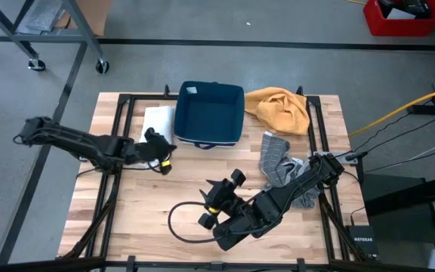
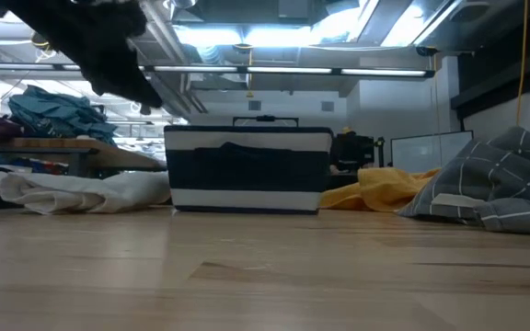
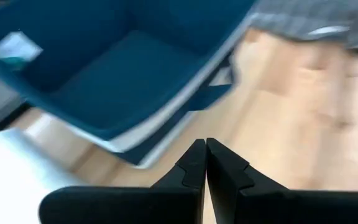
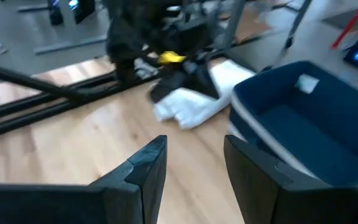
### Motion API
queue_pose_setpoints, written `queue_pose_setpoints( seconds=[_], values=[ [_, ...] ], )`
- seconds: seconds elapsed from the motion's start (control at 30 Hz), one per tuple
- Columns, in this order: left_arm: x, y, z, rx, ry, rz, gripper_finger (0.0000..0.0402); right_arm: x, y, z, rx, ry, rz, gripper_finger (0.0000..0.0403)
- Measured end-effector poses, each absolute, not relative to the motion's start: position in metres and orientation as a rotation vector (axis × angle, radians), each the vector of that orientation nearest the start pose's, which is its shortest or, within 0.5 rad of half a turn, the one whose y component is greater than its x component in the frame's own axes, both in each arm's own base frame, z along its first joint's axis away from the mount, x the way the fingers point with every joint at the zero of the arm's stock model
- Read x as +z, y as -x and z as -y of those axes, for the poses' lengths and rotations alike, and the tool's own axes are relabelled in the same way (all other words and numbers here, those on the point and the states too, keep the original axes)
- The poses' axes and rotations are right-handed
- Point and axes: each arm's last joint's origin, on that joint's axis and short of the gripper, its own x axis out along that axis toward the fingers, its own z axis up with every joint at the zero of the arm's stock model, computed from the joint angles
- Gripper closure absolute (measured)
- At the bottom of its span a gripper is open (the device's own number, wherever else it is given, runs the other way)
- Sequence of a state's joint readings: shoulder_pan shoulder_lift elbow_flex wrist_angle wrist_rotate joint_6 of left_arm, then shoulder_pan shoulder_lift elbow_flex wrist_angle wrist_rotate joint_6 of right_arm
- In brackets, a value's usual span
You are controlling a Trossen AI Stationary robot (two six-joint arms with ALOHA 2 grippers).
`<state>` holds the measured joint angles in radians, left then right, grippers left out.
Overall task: Fold towel
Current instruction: Fold the yellow towel
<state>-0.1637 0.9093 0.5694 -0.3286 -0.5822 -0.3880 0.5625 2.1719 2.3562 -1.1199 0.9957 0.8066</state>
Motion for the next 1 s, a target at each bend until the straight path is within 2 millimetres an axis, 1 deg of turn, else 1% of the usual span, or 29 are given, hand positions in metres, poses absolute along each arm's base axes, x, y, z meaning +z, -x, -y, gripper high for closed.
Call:
queue_pose_setpoints(
  seconds=[0.1,0.17,0.27,0.37,0.5,0.6,0.73,0.8,0.9,1.0],
  values=[
    [0.234,-0.177,0.020,0.418,0.180,-0.526,0.0396,0.364,-0.387,-0.214,-0.658,-0.074,-0.424,0.0237],
    [0.236,-0.176,0.024,0.341,0.207,-0.529,0.0396,0.375,-0.379,-0.208,-0.678,-0.058,-0.413,0.0237],
    [0.240,-0.175,0.030,0.243,0.227,-0.516,0.0396,0.393,-0.361,-0.196,-0.710,-0.013,-0.413,0.0237],
    [0.242,-0.174,0.033,0.199,0.197,-0.504,0.0396,0.413,-0.339,-0.179,-0.747,0.014,-0.415,0.0237],
    [0.243,-0.174,0.036,0.174,0.166,-0.500,0.0396,0.438,-0.310,-0.148,-0.800,0.003,-0.437,0.0237],
    [0.243,-0.174,0.037,0.166,0.164,-0.501,0.0396,0.451,-0.300,-0.125,-0.834,-0.058,-0.430,0.0237],
    [0.243,-0.174,0.039,0.157,0.162,-0.503,0.0396,0.464,-0.295,-0.090,-0.881,-0.109,-0.447,0.0237],
    [0.242,-0.174,0.039,0.155,0.160,-0.506,0.0396,0.468,-0.294,-0.070,-0.919,-0.137,-0.458,0.0237],
    [0.242,-0.173,0.039,0.153,0.154,-0.508,0.0396,0.470,-0.297,-0.037,-0.970,-0.178,-0.506,0.0237],
    [0.242,-0.173,0.039,0.153,0.147,-0.511,0.0396,0.468,-0.300,0.000,-1.017,-0.267,-0.566,0.0237]
  ],
)
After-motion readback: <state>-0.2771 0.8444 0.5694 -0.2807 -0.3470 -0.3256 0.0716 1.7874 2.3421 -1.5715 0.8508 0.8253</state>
